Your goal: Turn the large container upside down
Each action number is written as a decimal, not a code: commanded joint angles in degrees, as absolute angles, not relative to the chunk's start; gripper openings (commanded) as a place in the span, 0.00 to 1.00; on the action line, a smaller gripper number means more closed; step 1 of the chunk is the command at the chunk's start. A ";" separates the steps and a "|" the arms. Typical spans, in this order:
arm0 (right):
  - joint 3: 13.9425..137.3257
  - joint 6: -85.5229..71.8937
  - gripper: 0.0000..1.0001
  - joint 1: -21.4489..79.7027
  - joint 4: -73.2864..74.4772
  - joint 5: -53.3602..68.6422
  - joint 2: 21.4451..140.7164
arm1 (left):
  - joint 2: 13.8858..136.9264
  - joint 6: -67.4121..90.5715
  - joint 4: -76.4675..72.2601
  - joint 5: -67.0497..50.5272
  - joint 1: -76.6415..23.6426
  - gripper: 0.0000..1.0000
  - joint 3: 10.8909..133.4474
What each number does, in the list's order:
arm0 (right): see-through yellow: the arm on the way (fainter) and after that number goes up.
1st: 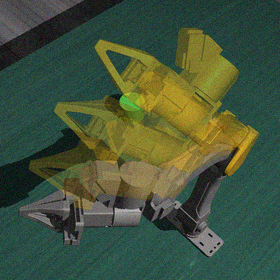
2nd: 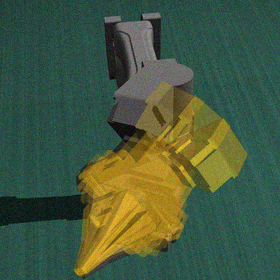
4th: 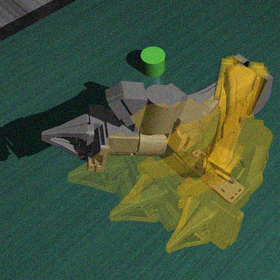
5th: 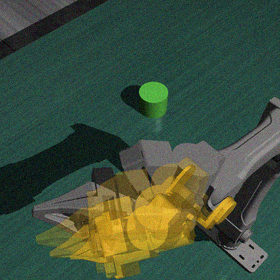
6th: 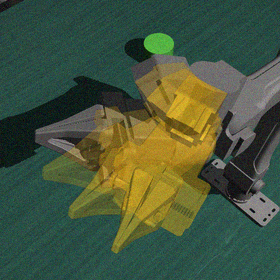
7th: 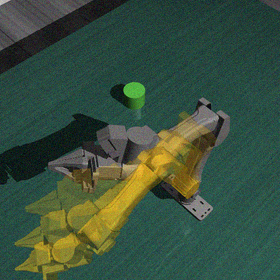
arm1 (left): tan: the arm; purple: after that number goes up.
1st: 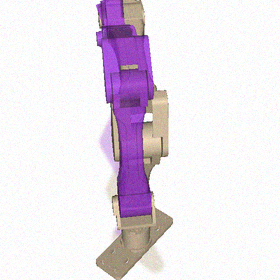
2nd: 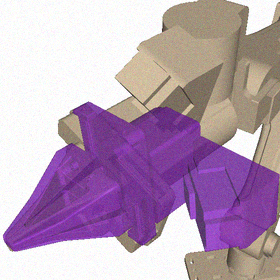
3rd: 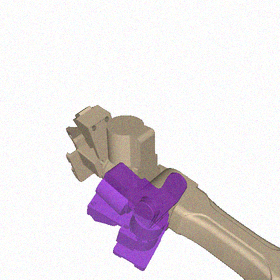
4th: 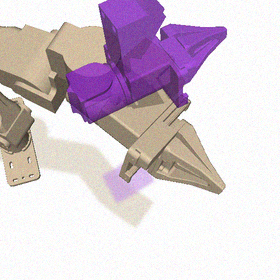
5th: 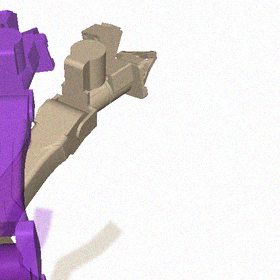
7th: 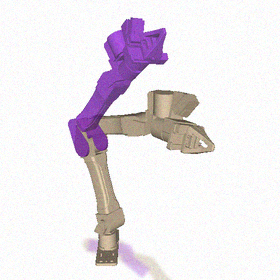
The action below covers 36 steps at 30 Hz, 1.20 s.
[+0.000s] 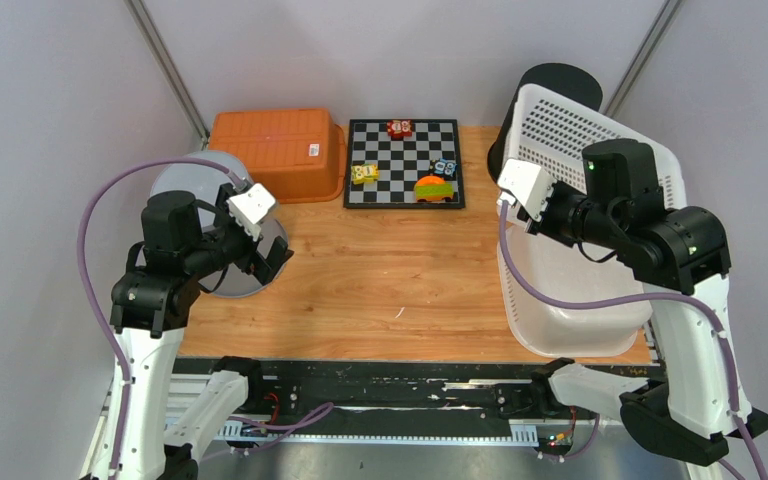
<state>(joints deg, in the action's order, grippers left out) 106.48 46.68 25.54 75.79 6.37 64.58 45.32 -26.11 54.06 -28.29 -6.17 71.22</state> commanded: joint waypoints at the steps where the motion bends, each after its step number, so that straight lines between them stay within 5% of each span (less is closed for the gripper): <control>1: 111.66 45.29 0.02 27.97 73.29 16.19 65.89 | 45.22 -26.00 53.53 -29.55 -5.87 1.00 73.40; 17: 115.36 37.14 0.02 43.00 67.01 38.46 74.16 | 45.54 -29.26 55.01 -36.42 -5.81 1.00 80.03; 36: 107.01 31.18 0.02 44.01 65.25 67.39 84.08 | 44.36 -36.51 54.89 -46.86 -5.94 1.00 82.94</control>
<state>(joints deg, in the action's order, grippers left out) 106.96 32.45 43.13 67.68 58.50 82.94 42.17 -34.79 54.35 -45.17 -6.17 81.43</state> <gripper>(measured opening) 0.173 0.999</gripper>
